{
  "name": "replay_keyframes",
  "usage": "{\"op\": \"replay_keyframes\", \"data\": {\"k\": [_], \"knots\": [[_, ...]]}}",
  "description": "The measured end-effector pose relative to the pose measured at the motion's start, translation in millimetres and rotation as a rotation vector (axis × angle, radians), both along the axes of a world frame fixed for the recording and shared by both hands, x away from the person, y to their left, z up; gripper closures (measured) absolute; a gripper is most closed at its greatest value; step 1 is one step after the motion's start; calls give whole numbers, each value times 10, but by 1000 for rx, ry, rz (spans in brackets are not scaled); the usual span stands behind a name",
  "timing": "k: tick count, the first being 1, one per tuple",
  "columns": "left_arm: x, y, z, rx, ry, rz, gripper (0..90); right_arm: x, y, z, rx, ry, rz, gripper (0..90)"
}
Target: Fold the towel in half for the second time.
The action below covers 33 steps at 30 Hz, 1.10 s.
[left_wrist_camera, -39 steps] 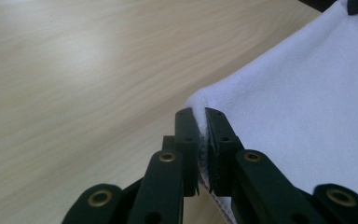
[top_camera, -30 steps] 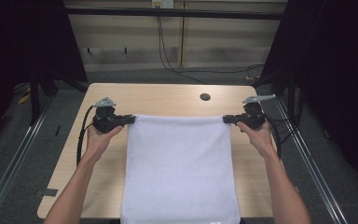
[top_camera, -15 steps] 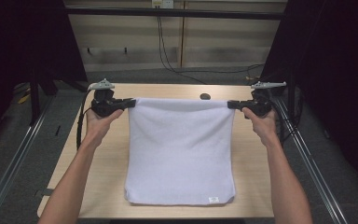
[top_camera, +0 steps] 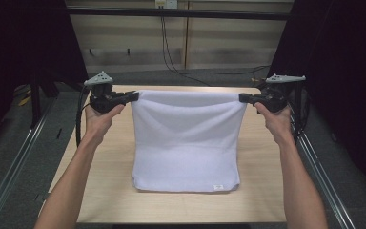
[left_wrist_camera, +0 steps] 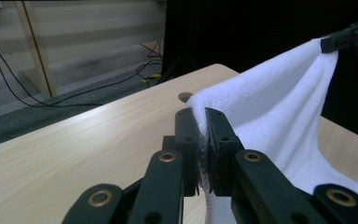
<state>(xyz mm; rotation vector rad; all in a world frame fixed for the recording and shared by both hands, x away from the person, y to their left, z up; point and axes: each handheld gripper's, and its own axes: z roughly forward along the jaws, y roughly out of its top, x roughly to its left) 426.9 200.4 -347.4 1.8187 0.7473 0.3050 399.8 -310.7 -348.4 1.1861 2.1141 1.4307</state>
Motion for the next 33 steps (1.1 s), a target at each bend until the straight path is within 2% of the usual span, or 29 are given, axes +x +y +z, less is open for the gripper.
{"op": "replay_keyframes", "data": {"k": [2, 4, 6, 9, 10, 11, 12, 14, 17, 18, 22, 23, 24, 25, 26, 27, 31, 33], "knots": [[-74, 20, -87, 20, -1, -4, 847, -91, 36, -44, -24, -9, 22, 874], [-104, 27, -136, 22, 2, -3, 847, -122, 46, -60, -35, -2, 30, 874], [-140, 27, -202, 39, 7, -10, 846, -181, 55, -98, -34, -3, 48, 874], [-212, 50, -310, 14, 13, -27, 844, -270, 68, -176, -40, -2, 65, 874], [-235, 50, -343, 27, 15, -34, 842, -344, 71, -233, -34, -4, 84, 874], [-258, 51, -374, 43, 18, -38, 842, -344, 71, -233, -34, -4, 84, 874], [-293, 67, -411, 40, 22, -44, 841, -382, 77, -263, -35, 1, 89, 873], [-376, 130, -498, 6, 31, -46, 840, -505, 87, -333, -31, 0, 109, 873], [-439, 162, -578, 15, 38, -53, 838, -579, 100, -364, -36, 0, 132, 872], [-523, 189, -650, 15, 43, -68, 837, -652, 121, -402, -45, 4, 157, 872], [-637, 205, -701, 0, 50, -81, 837, -753, 132, -480, -56, 21, 179, 872], [-680, 206, -710, 3, 47, -86, 837, -787, 130, -509, -54, 25, 182, 872], [-780, 196, -729, 2, 41, -67, 838, -852, 114, -571, -43, 38, 179, 871], [-780, 196, -729, 2, 41, -67, 838, -852, 114, -571, -43, 38, 179, 871], [-870, 196, -731, -15, 46, -88, 838, -933, 96, -630, -25, 43, 171, 871], [-870, 196, -731, -15, 46, -88, 838, -933, 96, -630, -25, 43, 171, 871], [-1020, 194, -771, 6, 55, -119, 837, -1121, 88, -721, -20, 53, 182, 870], [-1104, 202, -864, 41, 65, -139, 834, -1205, 91, -766, -15, 58, 189, 869]]}}
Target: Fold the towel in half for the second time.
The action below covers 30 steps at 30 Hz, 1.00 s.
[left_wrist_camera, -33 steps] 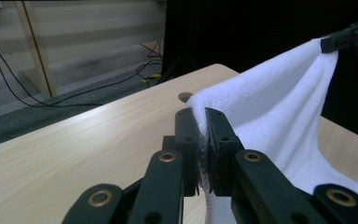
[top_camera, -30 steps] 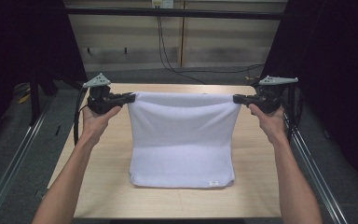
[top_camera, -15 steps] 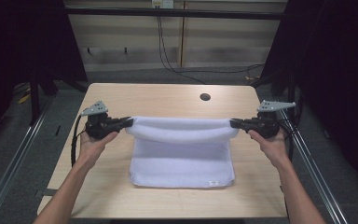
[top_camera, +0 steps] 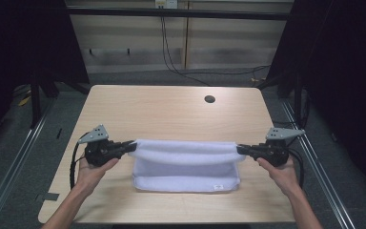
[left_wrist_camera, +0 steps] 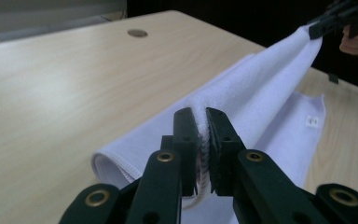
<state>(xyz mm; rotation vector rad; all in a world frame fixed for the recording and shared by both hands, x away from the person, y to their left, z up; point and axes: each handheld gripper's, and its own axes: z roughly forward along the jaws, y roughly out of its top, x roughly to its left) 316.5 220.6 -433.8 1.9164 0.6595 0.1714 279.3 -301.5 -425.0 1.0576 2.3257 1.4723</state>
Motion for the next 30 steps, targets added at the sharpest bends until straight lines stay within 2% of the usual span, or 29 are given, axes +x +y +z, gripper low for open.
{"op": "replay_keyframes", "data": {"k": [1, 2, 3, 6, 7, 10, 13, 16, 17, 20, 21, 23, 25, 27, 28, 29, 30], "knots": [[-59, 6, -88, 12, 20, -5, 831, -57, 15, -59, -20, 17, 11, 867], [-59, 6, -88, 12, 20, -5, 830, -57, 15, -59, -20, 17, 11, 867], [-119, 10, -169, 30, 34, -22, 828, -122, 47, -159, -45, 48, 32, 866], [-169, 8, -229, 47, 53, -41, 826, -207, 87, -270, -61, 75, 49, 856], [-227, 2, -279, 74, 68, -67, 821, -240, 97, -301, -69, 83, 56, 852], [-302, 8, -324, 83, 84, -93, 800, -308, 110, -351, -74, 107, 72, 844], [-441, 55, -364, 134, 95, -116, 785, -450, 95, -435, -95, 138, 84, 805], [-516, 85, -389, 152, 99, -118, 772, -495, 96, -474, -113, 150, 89, 784], [-579, 108, -437, 160, 117, -121, 760, -547, 90, -513, -105, 169, 101, 764], [-620, 116, -471, 182, 130, -127, 744, -591, 88, -539, -105, 182, 103, 747], [-647, 126, -477, 182, 144, -138, 726, -628, 92, -561, -112, 192, 101, 709], [-659, 138, -482, 180, 149, -139, 722, -642, 99, -576, -114, 200, 107, 698], [-677, 165, -494, 183, 166, -140, 713, -666, 125, -595, -143, 206, 111, 652], [-709, 196, -504, 165, 183, -134, 684, -677, 139, -607, -143, 216, 111, 599], [-736, 229, -489, 151, 182, -123, 663, -682, 136, -603, -115, 215, 107, 555], [-736, 229, -489, 151, 182, -123, 643, -682, 136, -603, -115, 215, 107, 555], [-733, 244, -475, 132, 182, -118, 643, -680, 131, -593, -100, 201, 100, 537]]}}
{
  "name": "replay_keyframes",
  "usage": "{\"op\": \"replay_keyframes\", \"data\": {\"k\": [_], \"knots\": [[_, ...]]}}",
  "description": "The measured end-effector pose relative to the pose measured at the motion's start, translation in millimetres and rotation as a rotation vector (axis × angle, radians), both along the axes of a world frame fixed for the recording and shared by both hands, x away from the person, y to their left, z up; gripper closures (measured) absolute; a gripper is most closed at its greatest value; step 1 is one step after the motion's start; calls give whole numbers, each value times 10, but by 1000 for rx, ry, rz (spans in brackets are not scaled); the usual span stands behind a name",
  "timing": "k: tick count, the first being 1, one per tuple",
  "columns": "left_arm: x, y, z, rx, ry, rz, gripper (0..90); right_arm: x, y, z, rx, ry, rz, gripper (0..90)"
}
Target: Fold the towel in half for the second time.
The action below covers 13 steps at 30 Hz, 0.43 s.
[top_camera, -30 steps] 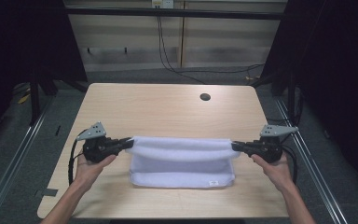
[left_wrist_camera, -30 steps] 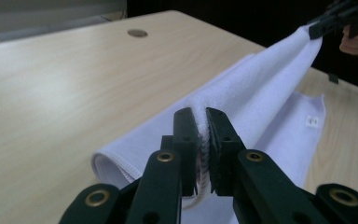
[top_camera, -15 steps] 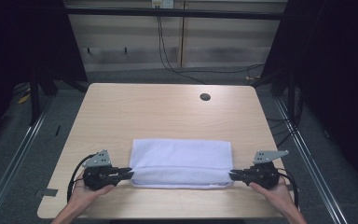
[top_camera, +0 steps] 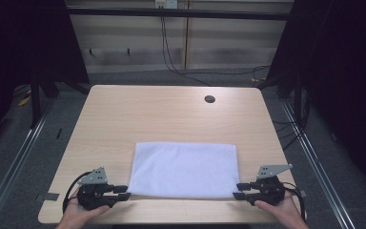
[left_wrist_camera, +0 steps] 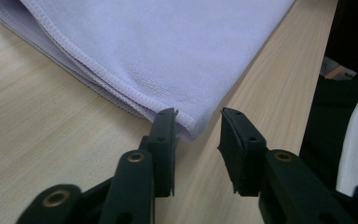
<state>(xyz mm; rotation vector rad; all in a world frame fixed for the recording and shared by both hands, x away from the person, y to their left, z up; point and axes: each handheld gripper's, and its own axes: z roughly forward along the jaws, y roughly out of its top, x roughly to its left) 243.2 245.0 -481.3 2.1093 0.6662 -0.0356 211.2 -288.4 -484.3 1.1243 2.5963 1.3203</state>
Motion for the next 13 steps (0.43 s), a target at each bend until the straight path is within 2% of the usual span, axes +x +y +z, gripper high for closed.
{"op": "replay_keyframes", "data": {"k": [1, 2, 3, 4, 5, 6, 7, 8, 9, 10, 11, 12, 13], "knots": [[16, 12, 19, -18, -3, 13, 593, 8, -19, 36, 26, -39, -41, 492], [74, 32, 58, -49, -8, 56, 567, 17, -42, 54, 53, -57, -58, 483], [74, 32, 58, -49, -8, 56, 538, 17, -42, 54, 53, -57, -58, 483], [122, 39, 70, -65, -9, 85, 538, 23, -64, 74, 69, -80, -91, 455], [264, 58, 89, -122, 14, 149, 503, 37, -126, 106, 90, -128, -153, 440], [264, 58, 89, -122, 14, 149, 511, 37, -126, 106, 90, -128, -153, 440], [350, 100, 94, -114, -28, 214, 502, 63, -204, 128, 117, -169, -216, 409], [350, 100, 94, -114, -28, 214, 495, 63, -204, 128, 117, -169, -216, 409], [383, 152, 84, -109, -35, 269, 455, 89, -305, 135, 132, -191, -267, 401], [390, 194, 78, -132, -28, 291, 455, 89, -305, 135, 132, -191, -267, 401], [389, 285, 70, -176, -19, 339, 462, 90, -370, 112, 143, -195, -311, 380], [389, 285, 70, -176, -19, 339, 444, 90, -370, 112, 143, -195, -311, 380], [386, 310, 66, -181, -16, 359, 429, 87, -443, 87, 159, -178, -336, 371]]}}
